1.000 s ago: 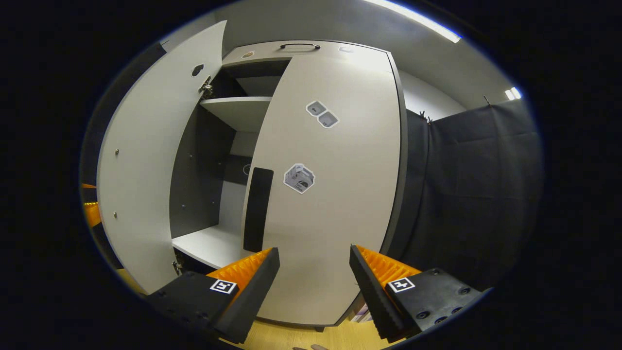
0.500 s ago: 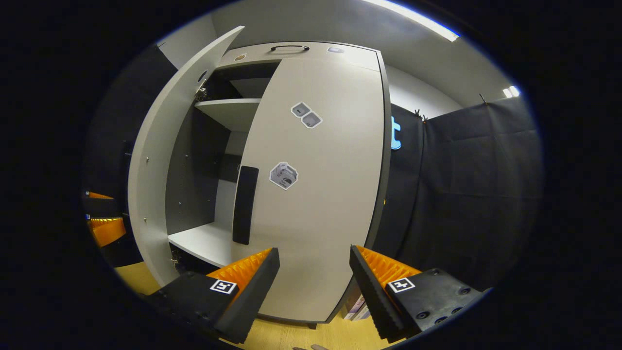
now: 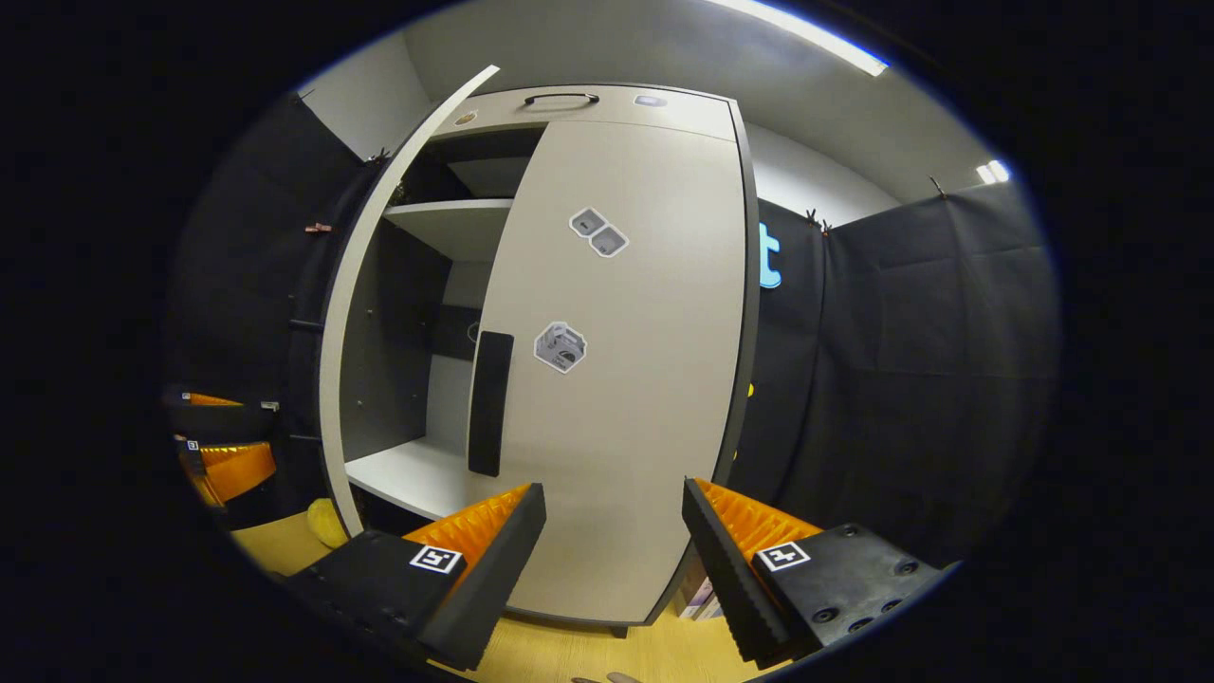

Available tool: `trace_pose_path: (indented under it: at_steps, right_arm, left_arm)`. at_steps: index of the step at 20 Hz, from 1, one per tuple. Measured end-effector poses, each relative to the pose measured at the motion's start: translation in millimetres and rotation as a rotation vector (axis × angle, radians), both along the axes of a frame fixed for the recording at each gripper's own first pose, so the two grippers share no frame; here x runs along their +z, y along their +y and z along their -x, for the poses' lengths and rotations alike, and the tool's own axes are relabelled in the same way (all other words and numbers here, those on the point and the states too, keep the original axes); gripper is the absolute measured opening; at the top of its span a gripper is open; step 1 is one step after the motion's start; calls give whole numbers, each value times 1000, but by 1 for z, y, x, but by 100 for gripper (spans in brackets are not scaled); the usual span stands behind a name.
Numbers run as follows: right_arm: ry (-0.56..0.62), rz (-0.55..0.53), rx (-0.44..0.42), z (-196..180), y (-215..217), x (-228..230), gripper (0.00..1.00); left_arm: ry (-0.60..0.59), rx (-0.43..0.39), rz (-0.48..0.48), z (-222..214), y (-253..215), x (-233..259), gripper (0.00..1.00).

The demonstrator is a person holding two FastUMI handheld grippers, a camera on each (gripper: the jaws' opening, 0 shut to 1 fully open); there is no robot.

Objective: Grasp the bottle in the cabinet with the left hand and place it on the coaster, then close the right door with the right hand and the left door with the left hand.

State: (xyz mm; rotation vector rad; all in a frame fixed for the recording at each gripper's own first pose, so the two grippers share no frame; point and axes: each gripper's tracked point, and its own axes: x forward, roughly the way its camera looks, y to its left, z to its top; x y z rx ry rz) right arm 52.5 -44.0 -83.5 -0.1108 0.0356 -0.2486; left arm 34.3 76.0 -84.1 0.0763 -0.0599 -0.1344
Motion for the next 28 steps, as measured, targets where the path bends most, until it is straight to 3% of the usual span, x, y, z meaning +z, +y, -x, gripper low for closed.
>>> trace_pose_path:
  at_steps: [11,28]
  right_arm:
    - [7,12,-19,13,0,4,96]
    - [5,-5,1,21,5,5,96]
  left_arm:
    - [-4,-42,-14,-18,-13,-4,96]
    - [-11,-93,-1,-9,-26,-1,96]
